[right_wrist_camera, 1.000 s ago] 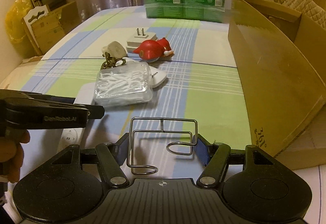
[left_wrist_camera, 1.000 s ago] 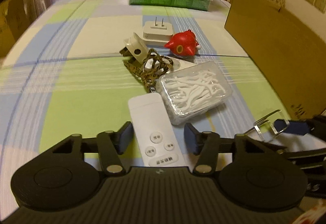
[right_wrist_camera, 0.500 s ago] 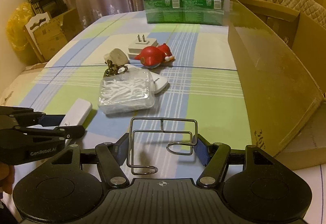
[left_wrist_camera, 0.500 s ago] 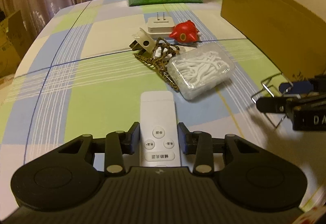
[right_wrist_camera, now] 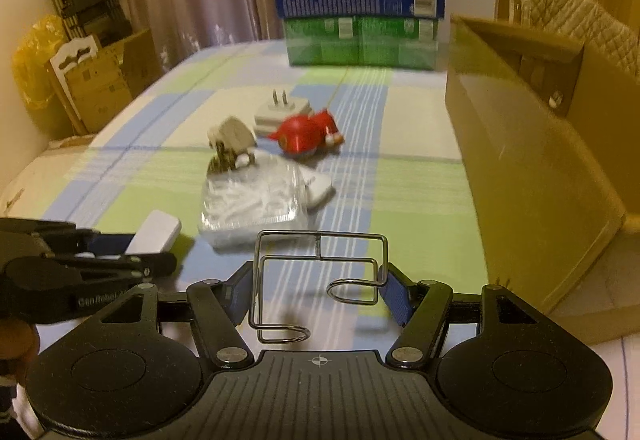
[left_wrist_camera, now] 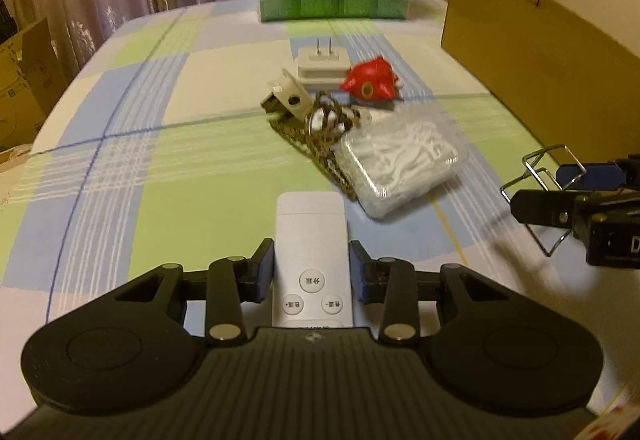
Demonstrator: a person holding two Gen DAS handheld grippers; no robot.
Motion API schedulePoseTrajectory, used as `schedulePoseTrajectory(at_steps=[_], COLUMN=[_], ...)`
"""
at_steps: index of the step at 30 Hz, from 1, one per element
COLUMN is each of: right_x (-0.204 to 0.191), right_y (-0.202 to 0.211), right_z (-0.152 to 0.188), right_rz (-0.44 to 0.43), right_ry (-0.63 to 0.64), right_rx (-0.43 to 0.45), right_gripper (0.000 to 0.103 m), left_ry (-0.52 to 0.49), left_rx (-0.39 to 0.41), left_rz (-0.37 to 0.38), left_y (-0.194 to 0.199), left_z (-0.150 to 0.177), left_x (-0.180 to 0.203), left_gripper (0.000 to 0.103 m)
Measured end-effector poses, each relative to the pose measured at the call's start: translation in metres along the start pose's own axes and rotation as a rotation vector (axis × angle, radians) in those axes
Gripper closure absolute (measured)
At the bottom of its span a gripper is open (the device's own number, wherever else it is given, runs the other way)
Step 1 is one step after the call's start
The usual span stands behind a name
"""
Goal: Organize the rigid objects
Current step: 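Grasp the white remote with the left tool, then carry the remote into the box and release it while the right tool drops the wire rack in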
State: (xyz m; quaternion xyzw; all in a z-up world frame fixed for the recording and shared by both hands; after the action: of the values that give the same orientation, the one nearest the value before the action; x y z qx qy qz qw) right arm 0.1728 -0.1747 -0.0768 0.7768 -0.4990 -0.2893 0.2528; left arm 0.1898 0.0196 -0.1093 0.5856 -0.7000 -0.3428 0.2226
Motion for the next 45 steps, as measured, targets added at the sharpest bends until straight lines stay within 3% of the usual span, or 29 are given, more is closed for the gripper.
schedulePoseTrajectory(at_steps=[13, 22, 25, 32, 39, 45], right_x=[-0.001, 0.017, 0.035, 0.103, 0.165, 0.198], right_y=[0.038, 0.093, 0.119, 0.160, 0.158, 0.142], right_z=[-0.017, -0.054, -0.072, -0.105, -0.111, -0.101], right_rz=[0.022, 0.015, 0.025, 0.142, 0.205, 0.229], right_ry=[0.023, -0.026, -0.040, -0.069, -0.144, -0.185], right_rx=[0.130, 0.228, 0.266, 0.314, 0.284, 0.256], right_gripper=[0.041, 0.041, 0.041, 0.041, 0.041, 0.041], left_ry=[0.003, -0.012, -0.034, -0.082, -0.110, -0.077], left_rx=[0.100, 0.184, 0.215, 0.262, 0.252, 0.217], left_rz=[0.018, 0.080, 0.101, 0.210, 0.303, 0.347], left_y=[0.037, 0.078, 0.093, 0.108, 0.086, 0.050], left_z=[-0.024, -0.079, -0.103, -0.160, -0.199, -0.217], left_x=[0.006, 0.025, 0.040, 0.101, 0.166, 0.199], left_gripper=[0.070, 0.070, 0.070, 0.070, 0.070, 0.070])
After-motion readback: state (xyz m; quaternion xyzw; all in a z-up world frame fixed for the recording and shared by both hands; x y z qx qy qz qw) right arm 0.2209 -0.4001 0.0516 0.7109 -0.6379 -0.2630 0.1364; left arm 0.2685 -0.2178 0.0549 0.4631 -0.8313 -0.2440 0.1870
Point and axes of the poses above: each gripper's, at about its wrist camera, not at the fingertips, and y roughly against the way its jaws point, x to its right, z to its underside, the point moved 1 cm from there along -y, roughly the way its jaws point, and after that the axes turned 7 degrees about -y, right-handed, at the moved point
